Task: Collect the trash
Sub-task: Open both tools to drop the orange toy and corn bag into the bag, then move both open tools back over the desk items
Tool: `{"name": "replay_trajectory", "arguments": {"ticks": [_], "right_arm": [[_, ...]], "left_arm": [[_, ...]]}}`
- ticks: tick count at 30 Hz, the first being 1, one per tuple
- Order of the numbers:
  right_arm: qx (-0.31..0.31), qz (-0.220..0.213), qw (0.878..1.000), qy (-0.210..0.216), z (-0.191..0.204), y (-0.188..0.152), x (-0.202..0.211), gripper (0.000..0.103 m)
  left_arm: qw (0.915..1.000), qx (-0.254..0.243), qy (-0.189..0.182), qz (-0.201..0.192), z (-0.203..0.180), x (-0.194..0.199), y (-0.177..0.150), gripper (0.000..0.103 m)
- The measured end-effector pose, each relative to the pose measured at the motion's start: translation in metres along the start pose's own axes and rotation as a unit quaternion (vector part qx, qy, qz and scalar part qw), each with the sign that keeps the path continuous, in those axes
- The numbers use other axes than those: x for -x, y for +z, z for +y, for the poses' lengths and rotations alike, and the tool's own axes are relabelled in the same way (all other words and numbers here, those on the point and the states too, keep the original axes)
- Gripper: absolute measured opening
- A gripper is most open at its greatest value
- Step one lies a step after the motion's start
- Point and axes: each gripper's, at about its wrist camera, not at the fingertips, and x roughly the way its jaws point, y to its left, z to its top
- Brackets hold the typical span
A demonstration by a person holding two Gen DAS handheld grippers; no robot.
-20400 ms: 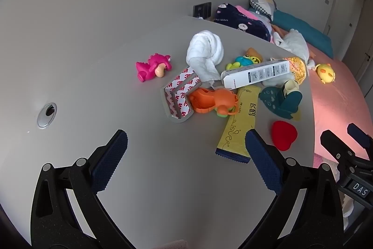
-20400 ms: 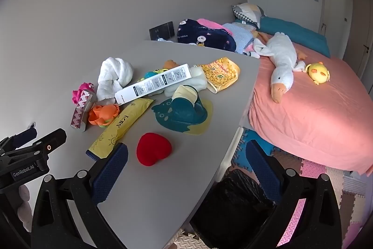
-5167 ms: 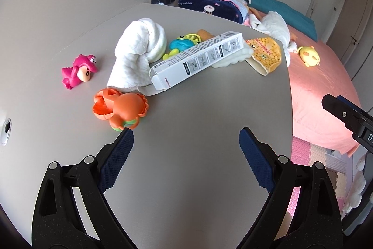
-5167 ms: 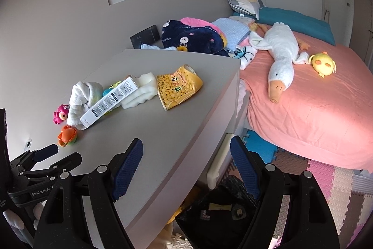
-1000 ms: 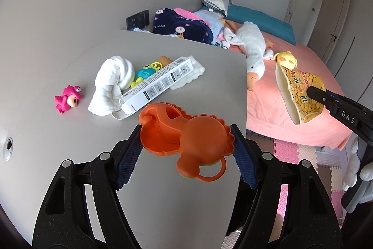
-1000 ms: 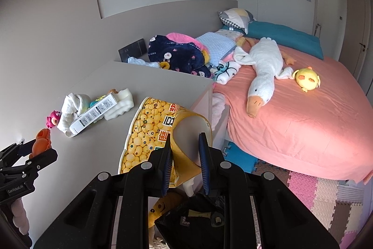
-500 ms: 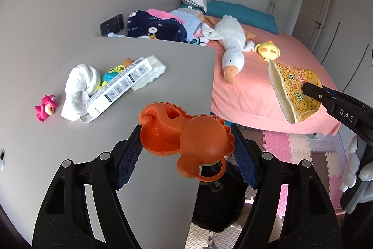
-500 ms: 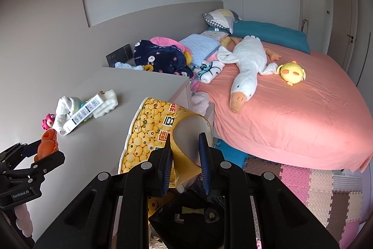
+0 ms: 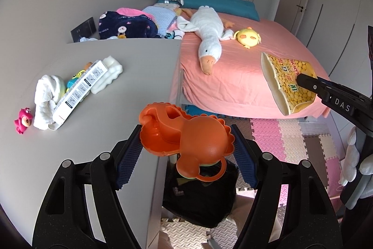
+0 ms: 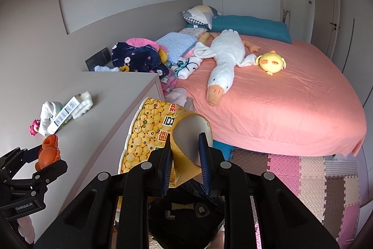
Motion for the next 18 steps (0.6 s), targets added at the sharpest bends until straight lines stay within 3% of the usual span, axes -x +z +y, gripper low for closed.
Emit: {"name": "replay_trajectory", "arguments": {"ticks": [10, 11, 12, 13, 15, 18], "right_arm": [[-0.005, 0.024, 1.000, -0.012, -0.021, -0.007, -0.004, 0.024], [-0.002, 0.030, 0.999, -0.012, -0.020, -0.007, -0.006, 0.027], [-0.004, 0.031, 0.999, -0.016, -0.021, -0.008, -0.006, 0.043], [-0.007, 0.024, 0.999, -0.021, -0.021, -0.007, -0.003, 0.061], [-0.008, 0.005, 1.000, -0.027, -0.020, -0.006, 0.003, 0.068], [-0.013, -0.004, 1.000, -0.024, -0.021, -0.003, 0.006, 0.068]], "left_arm": [[0.9984, -0.034, -0.026, 0.036, -0.030, -0.021, -0.007, 0.072], [0.9981, -0.038, -0.029, 0.038, -0.031, -0.022, -0.008, 0.073], [0.9982, -0.040, -0.024, 0.038, -0.030, -0.021, -0.010, 0.076], [0.9985, -0.041, -0.013, 0.034, -0.029, -0.019, -0.012, 0.088], [0.9989, -0.040, 0.016, 0.019, -0.023, -0.012, -0.014, 0.094], [0.9996, -0.015, 0.018, 0.018, -0.008, -0.006, -0.013, 0.095]]}}
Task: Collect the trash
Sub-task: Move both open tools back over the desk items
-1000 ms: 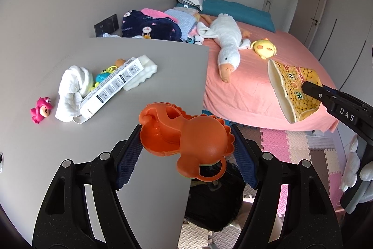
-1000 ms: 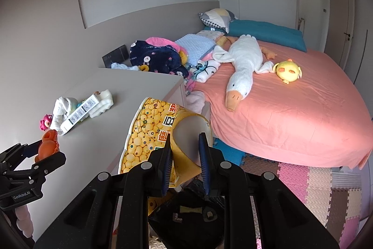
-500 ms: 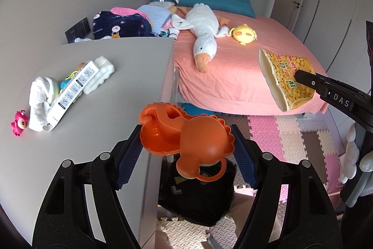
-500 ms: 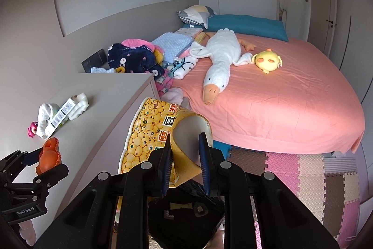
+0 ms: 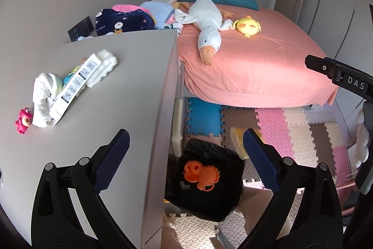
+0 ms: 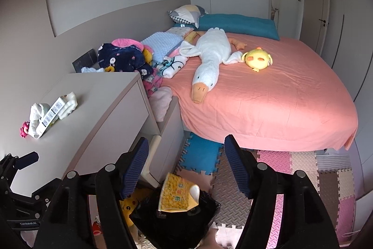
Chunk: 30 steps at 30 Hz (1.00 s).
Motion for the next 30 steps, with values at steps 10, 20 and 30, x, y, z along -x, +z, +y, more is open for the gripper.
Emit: {"name": "replay_trajectory", "arguments": {"ticks": [10, 20, 30], "right_arm": [[-0.001, -0.002, 1.000, -0.009, 0.006, 0.001, -0.002, 0.068], [0.008, 0.004, 1.000, 0.021, 0.028, 0.001, -0.014, 0.068], [0.030, 0.012, 0.999, 0.036, 0.060, 0.003, -0.024, 0.068]], "left_arm": [[0.9994, 0.033, -0.006, 0.003, 0.014, -0.002, 0.001, 0.096], [0.9990, 0.045, 0.007, 0.006, 0.031, -0.003, -0.002, 0.096], [0.9978, 0.062, 0.022, 0.009, 0.057, 0.000, -0.008, 0.096]]}}
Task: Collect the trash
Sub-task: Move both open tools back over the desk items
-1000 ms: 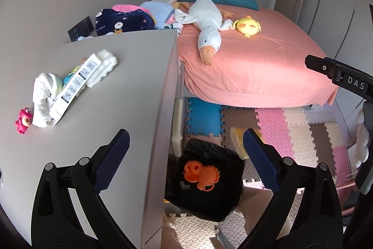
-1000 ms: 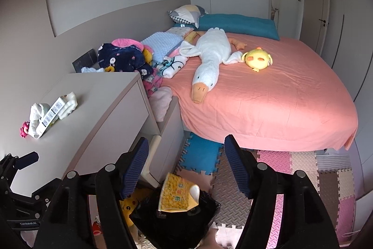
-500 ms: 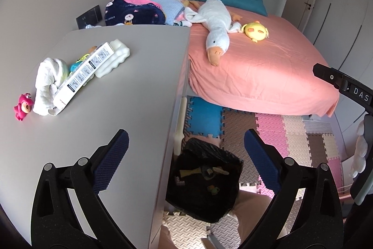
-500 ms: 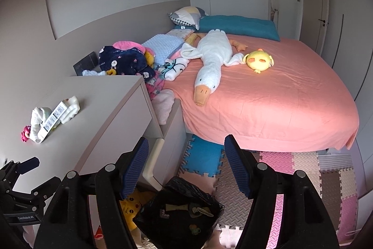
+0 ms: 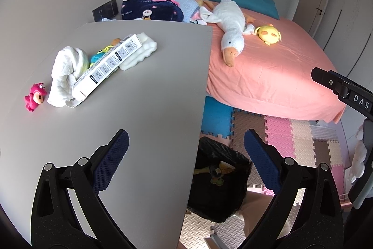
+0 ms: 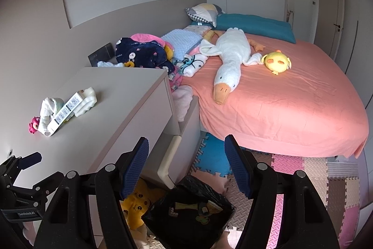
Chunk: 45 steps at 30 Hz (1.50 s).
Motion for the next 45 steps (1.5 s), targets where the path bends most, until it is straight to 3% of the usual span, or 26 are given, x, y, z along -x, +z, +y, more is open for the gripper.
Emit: {"name": "replay_trajectory", "arguments": {"ticks": [20, 45], "right_arm": [[0.039, 0.013, 0.998, 0.051, 0.072, -0.001, -0.019, 0.068], [0.069, 0.043, 0.989, 0.120, 0.177, -0.004, -0.048, 0.068]], "left_arm": [[0.9982, 0.048, 0.034, -0.008, 0.069, 0.015, -0.014, 0.096], [0.9890, 0.109, 0.099, -0.012, 0.173, 0.029, -0.031, 0.096]]}}
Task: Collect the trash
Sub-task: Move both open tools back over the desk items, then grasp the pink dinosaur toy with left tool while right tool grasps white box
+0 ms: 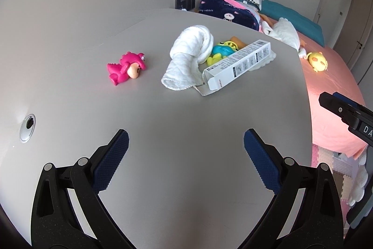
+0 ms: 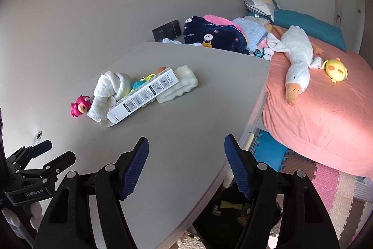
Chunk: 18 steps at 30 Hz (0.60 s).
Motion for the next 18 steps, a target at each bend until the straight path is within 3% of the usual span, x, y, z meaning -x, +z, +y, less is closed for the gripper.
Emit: {"name": "replay_trajectory", "arguments": {"ticks": [7, 18], "right_arm": [[0.001, 0.003, 1.000, 0.016, 0.021, 0.007, -0.013, 0.068], [-0.046, 0.007, 0.998, 0.040, 0.039, 0.017, -0.041, 0.068]], "left_arm": [[0.9997, 0.014, 0.020, 0.002, 0.027, -0.007, 0.004, 0.096], [0.9985, 0.028, 0.047, -0.004, 0.061, -0.026, 0.012, 0.096]]}}
